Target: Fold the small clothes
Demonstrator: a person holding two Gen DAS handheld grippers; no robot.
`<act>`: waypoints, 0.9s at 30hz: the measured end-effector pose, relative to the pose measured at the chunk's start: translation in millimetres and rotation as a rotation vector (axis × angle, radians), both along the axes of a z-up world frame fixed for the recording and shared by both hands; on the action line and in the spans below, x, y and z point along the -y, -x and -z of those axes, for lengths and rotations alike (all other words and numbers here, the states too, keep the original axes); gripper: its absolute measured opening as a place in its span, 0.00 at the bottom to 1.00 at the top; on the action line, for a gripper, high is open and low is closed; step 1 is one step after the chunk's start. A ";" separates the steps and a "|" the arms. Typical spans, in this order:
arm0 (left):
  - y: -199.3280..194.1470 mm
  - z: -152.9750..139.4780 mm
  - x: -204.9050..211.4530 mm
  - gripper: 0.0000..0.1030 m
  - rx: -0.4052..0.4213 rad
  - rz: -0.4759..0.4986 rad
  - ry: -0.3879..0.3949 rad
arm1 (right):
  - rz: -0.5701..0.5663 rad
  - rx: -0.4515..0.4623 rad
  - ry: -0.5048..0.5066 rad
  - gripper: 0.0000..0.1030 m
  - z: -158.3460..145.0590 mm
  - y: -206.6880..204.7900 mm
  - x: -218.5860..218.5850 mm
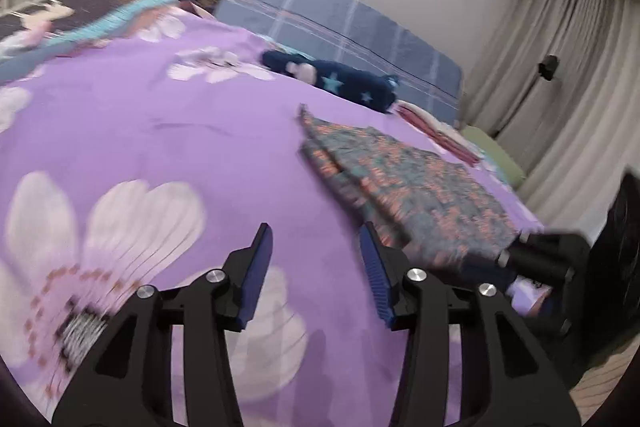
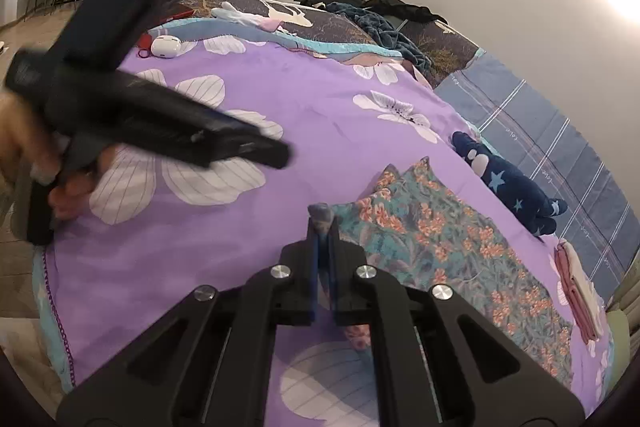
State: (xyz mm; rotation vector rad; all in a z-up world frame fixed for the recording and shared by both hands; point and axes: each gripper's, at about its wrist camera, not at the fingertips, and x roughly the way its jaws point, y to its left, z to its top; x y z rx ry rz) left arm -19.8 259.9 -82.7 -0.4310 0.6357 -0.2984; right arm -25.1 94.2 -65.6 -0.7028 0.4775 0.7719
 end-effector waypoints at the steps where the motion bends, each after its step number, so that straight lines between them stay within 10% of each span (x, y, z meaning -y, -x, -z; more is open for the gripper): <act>1: -13.5 0.3 0.9 0.46 -0.014 0.040 0.035 | 0.002 0.000 -0.001 0.04 2.0 2.3 -0.7; 10: -122.3 24.2 11.7 0.44 -0.195 0.182 0.188 | 0.016 -0.018 -0.034 0.04 -3.3 -1.5 2.9; 13: -147.0 32.5 12.4 0.30 -0.221 0.172 0.201 | 0.014 -0.024 -0.032 0.04 -3.5 -2.6 1.8; 15: -157.7 35.5 11.4 0.03 -0.228 0.172 0.216 | 0.015 -0.030 -0.032 0.04 -2.2 -3.7 0.9; 21: -148.7 3.9 2.4 0.01 -0.074 0.166 0.213 | 0.020 -0.110 -0.087 0.04 -5.1 -11.4 -1.4; 27: -156.3 40.9 -4.8 0.02 -0.172 0.122 0.238 | 0.015 -0.241 -0.021 0.04 27.2 -25.7 -10.8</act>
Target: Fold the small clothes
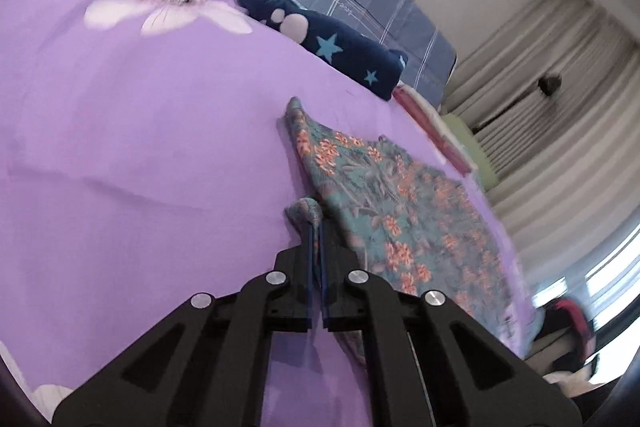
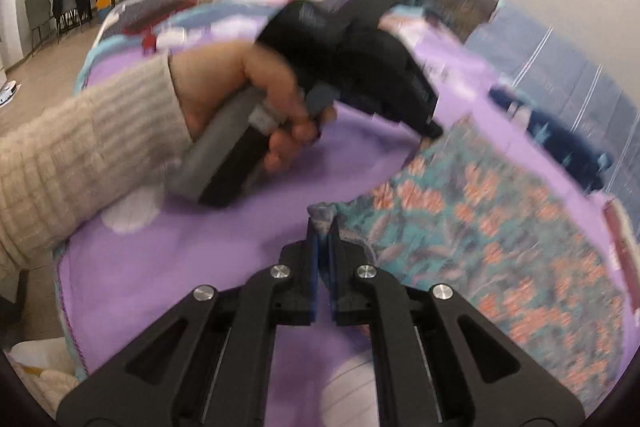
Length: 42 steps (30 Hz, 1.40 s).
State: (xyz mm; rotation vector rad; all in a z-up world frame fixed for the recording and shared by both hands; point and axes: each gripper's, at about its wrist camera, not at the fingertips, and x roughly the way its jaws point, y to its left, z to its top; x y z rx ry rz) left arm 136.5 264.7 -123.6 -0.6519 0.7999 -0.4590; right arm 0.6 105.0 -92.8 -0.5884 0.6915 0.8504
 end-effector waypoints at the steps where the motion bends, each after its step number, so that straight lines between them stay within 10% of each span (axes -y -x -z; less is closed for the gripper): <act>1: 1.2 -2.8 -5.9 0.02 0.013 -0.021 0.010 | 0.000 0.000 -0.001 0.04 1.6 0.7 0.9; 4: 5.9 -13.4 -17.3 0.05 0.042 -0.062 0.008 | -0.001 -0.003 -0.027 0.04 -4.4 0.8 4.7; 9: 5.6 -14.4 2.3 0.65 -0.003 0.055 0.000 | -0.005 -0.012 -0.024 0.05 -2.3 0.3 6.0; 14: -6.8 -17.9 28.5 0.65 0.006 0.105 -0.072 | -0.003 0.005 -0.014 0.05 -1.6 2.9 4.7; 21: -27.8 -5.6 31.3 0.06 -0.037 0.023 -0.102 | 0.010 0.007 -0.007 0.06 0.0 3.8 4.3; 32: -24.0 -8.5 32.2 0.10 -0.009 0.012 -0.154 | 0.005 0.011 -0.001 0.13 -0.8 7.4 5.4; 42: -16.6 -17.4 54.9 0.51 0.042 0.081 -0.255 | 0.050 0.188 0.137 0.50 9.0 27.8 27.8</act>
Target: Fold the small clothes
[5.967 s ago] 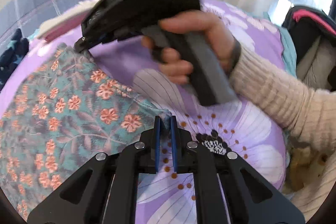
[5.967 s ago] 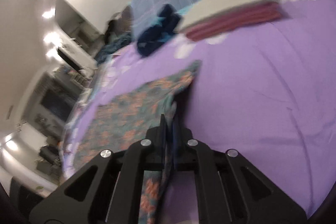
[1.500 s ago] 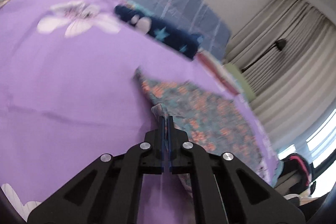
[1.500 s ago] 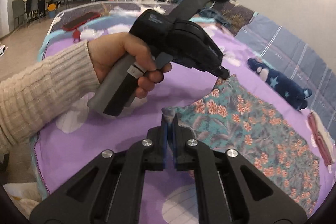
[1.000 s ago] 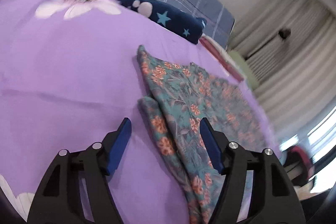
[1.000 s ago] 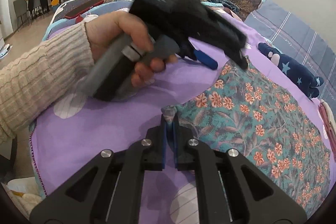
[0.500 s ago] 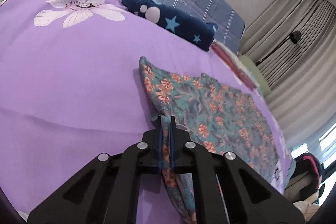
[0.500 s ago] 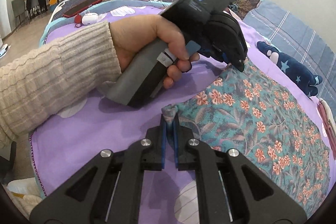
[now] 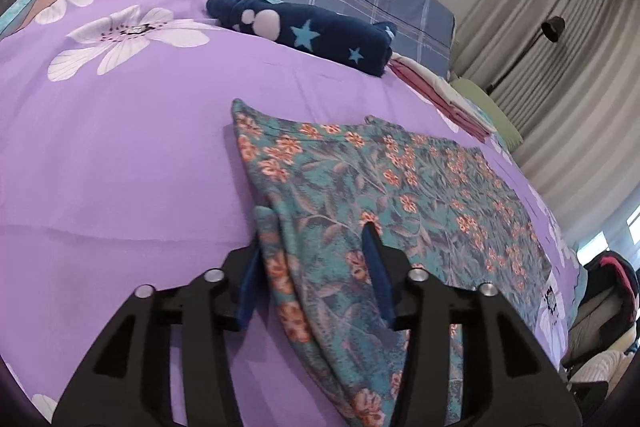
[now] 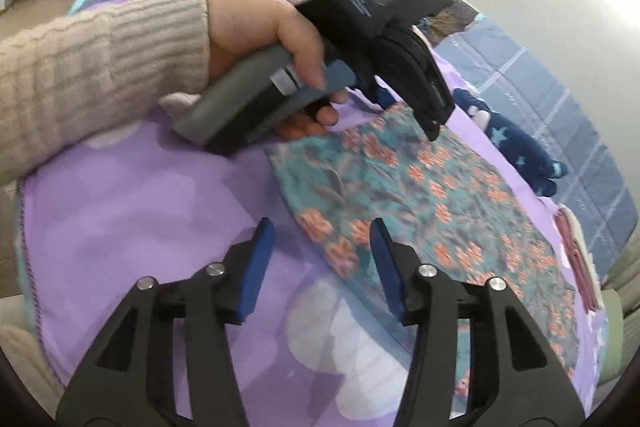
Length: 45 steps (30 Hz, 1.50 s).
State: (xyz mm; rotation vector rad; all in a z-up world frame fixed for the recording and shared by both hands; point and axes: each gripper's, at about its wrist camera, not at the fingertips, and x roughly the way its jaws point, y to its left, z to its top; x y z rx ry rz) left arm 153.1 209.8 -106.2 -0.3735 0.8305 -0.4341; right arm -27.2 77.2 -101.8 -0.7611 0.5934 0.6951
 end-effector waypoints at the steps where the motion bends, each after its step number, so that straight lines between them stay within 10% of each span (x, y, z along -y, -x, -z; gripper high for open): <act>1: -1.0 1.0 0.3 0.52 -0.004 0.007 0.004 | 0.010 0.003 0.003 0.51 0.4 -1.1 0.0; 17: -22.4 5.2 -3.3 0.60 -0.045 0.029 0.137 | 0.175 0.101 0.072 0.40 11.6 -29.6 -53.4; 22: -35.1 6.9 -0.8 0.26 -0.086 0.007 0.103 | 0.185 0.045 0.025 0.16 6.9 -37.9 -48.9; 30: -33.5 -24.6 0.2 0.15 -0.012 -0.006 0.217 | 0.211 0.007 -0.190 0.14 -37.2 -41.5 -7.4; 45: -64.4 -85.1 133.8 0.08 0.038 0.063 0.061 | 0.334 -0.075 -0.521 0.13 -81.6 -65.3 142.1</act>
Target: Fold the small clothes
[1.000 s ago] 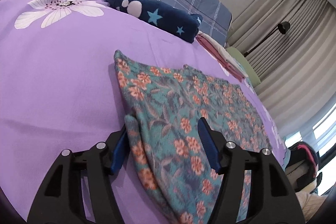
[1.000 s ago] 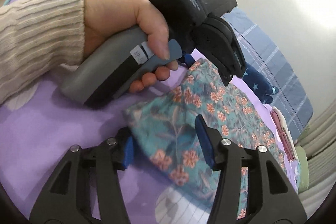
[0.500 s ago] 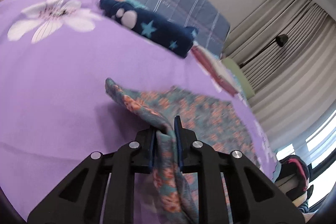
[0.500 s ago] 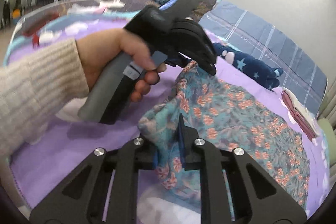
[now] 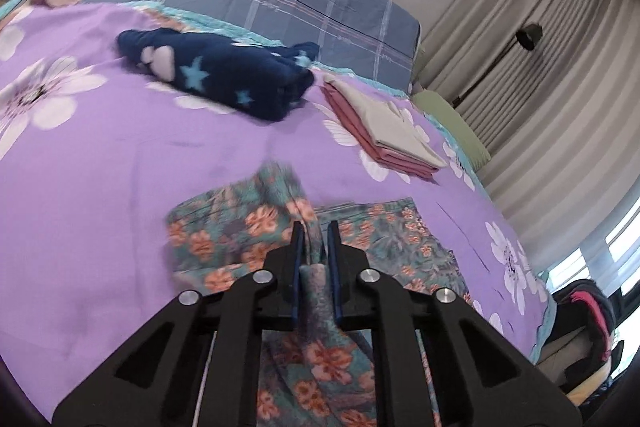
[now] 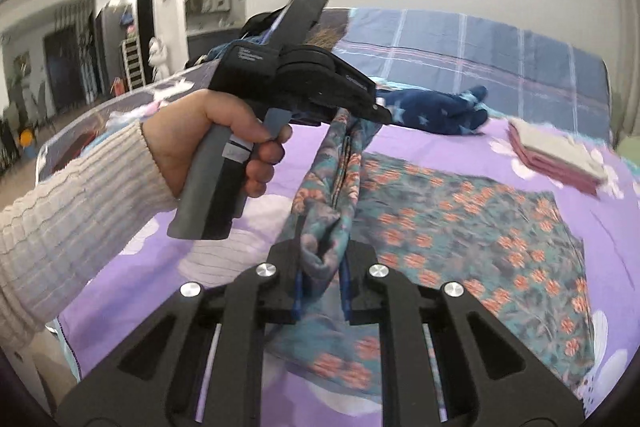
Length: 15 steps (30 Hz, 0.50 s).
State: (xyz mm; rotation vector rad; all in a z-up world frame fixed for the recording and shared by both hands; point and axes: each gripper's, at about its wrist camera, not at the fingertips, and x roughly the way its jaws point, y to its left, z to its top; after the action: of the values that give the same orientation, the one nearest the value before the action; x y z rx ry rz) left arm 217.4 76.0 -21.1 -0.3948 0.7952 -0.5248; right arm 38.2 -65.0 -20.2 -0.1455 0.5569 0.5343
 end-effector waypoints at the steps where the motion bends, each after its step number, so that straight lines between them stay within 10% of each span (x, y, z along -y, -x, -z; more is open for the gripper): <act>1: -2.4 -2.6 9.3 0.07 0.002 0.005 -0.008 | 0.017 -0.012 -0.030 0.13 -0.1 -3.9 16.1; 10: -27.7 -2.3 111.2 0.09 -0.041 0.064 -0.292 | 0.104 -0.254 -0.285 0.12 28.7 -38.5 123.8; 15: -6.2 2.0 112.3 0.54 0.003 0.042 -0.479 | -0.005 -0.487 -0.465 0.12 69.7 -46.3 134.5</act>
State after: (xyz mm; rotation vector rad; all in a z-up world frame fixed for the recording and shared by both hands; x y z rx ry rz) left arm 223.6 -36.3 -23.1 0.0654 0.8979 -0.3579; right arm 84.4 -199.4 -89.8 0.4375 0.8878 0.6951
